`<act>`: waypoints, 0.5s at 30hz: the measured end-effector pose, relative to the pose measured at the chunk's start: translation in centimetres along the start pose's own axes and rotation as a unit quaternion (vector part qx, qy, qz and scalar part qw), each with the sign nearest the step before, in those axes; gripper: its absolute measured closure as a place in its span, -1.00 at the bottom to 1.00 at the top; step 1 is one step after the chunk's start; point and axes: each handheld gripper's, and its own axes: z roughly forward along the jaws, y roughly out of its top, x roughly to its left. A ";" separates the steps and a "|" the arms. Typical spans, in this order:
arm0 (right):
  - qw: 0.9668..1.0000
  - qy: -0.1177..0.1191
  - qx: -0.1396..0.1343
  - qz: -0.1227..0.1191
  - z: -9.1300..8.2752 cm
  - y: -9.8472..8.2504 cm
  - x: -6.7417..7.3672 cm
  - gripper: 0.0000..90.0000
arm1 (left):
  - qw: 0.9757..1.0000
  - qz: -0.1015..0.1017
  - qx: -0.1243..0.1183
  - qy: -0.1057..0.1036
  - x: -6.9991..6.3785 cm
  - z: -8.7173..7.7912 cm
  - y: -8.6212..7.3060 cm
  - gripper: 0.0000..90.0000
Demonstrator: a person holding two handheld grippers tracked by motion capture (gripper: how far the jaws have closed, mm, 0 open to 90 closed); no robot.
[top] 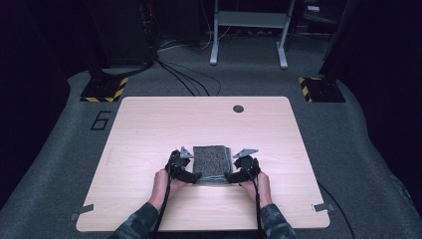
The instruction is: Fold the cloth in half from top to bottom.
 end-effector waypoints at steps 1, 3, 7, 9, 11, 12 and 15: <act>1.000 0.000 -0.004 -0.005 -0.1 0.0 -0.1 -0.69 | 1.000 0.000 -0.001 -0.003 0.1 -0.2 0.0 -0.66; 1.000 0.004 -0.013 0.003 -0.6 -0.1 -0.2 -0.69 | 1.000 -0.006 -0.010 -0.003 0.2 -0.8 0.0 -0.68; 1.000 -0.003 -0.031 0.003 -2.2 -0.2 -0.3 -0.68 | 1.000 -0.013 -0.026 0.004 0.6 -2.4 -0.3 -0.69; 0.999 -0.008 -0.041 0.005 -3.1 -0.4 -0.6 -0.68 | 0.999 -0.016 -0.035 0.012 0.9 -3.2 -0.6 -0.71; 0.999 -0.013 -0.049 0.010 -4.0 -0.8 -1.0 -0.68 | 0.999 -0.017 -0.033 0.019 1.2 -4.0 -1.1 -0.72; 0.998 -0.017 -0.051 0.012 -4.4 -1.1 -1.2 -0.68 | 0.999 -0.019 -0.036 0.024 1.3 -4.3 -1.4 -0.73; 0.998 -0.030 -0.058 0.018 -5.6 -2.1 -2.0 -0.68 | 0.998 -0.022 -0.037 0.034 1.7 -5.3 -2.4 -0.74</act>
